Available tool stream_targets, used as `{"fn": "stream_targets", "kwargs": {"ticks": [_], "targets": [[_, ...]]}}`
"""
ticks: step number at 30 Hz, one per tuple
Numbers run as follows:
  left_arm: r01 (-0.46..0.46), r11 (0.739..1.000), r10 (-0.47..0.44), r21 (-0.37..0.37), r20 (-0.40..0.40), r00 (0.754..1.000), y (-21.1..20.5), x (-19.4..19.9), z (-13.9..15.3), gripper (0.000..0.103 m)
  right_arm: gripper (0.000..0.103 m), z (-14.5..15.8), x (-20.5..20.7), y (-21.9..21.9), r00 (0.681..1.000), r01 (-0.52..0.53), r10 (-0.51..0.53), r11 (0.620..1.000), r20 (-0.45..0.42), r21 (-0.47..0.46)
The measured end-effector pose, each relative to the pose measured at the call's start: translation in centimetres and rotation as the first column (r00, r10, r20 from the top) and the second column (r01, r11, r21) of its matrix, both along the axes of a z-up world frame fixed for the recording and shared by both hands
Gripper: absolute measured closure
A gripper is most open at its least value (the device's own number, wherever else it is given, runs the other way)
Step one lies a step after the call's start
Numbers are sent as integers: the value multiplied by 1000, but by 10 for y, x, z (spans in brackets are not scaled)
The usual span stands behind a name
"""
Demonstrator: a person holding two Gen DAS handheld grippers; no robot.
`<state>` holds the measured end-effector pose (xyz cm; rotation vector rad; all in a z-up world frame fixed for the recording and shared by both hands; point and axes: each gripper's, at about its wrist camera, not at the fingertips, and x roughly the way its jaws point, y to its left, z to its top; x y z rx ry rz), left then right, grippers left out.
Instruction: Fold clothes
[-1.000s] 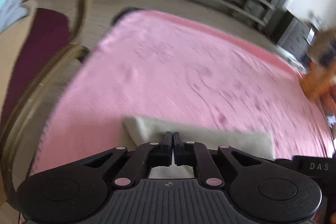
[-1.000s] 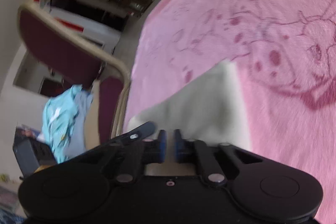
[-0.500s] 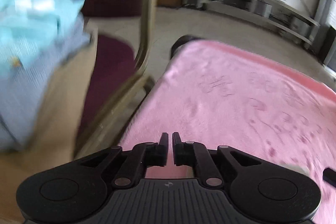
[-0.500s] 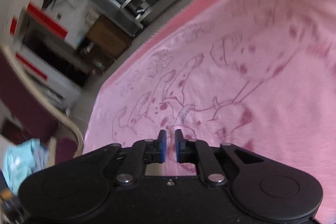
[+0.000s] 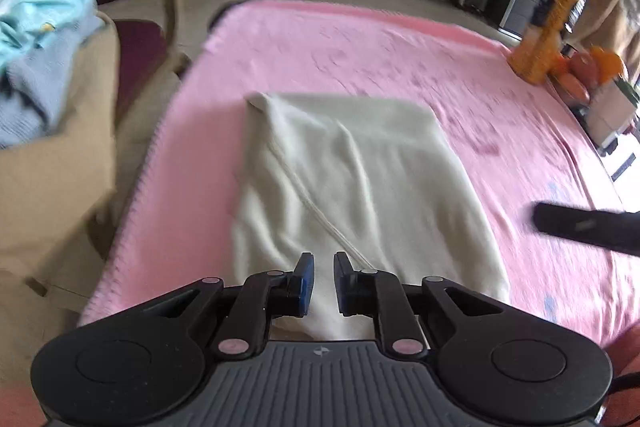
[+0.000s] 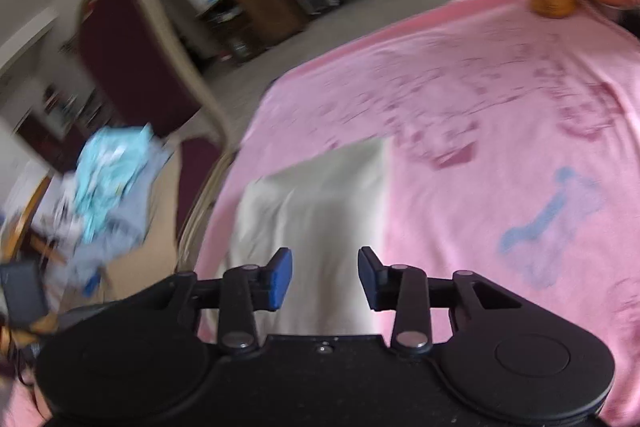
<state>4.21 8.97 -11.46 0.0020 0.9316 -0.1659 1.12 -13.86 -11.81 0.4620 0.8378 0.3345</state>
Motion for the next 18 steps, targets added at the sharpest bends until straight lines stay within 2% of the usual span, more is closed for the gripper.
{"fn": "stream_targets", "kwargs": {"ticks": [2,4,5,7,11,13,14,17,18], "targets": [[21,1000,-21,21,9,1000,-7,-1,-7,90,78,-17,0,20,999,-32,32,999,7,-27],[38,999,-37,16,-24,999,-6,3,-15,87,79,-35,0,33,998,-64,63,996,-17,-55],[30,999,-29,18,-43,999,-4,3,-17,84,83,-43,-1,36,997,-76,73,994,-40,-75],[14,1000,-12,23,-80,997,1,3,-23,84,89,-52,-6,38,992,-107,99,988,-77,-110],[-44,994,56,95,-119,991,11,-18,-22,85,89,-35,-25,36,985,-152,132,968,-114,-197],[-79,992,87,102,-81,993,15,-33,-16,85,87,-27,-35,30,987,-147,126,962,-101,-231],[-80,994,86,80,-72,994,17,-37,-13,86,87,-23,-40,28,988,-142,123,958,-94,-247],[-59,998,60,30,-23,998,16,-46,-4,85,87,-17,-47,19,992,-121,115,975,-43,-187],[-45,998,46,40,-23,999,12,-45,-6,85,87,-15,-47,16,993,-117,114,981,-26,-155]]}}
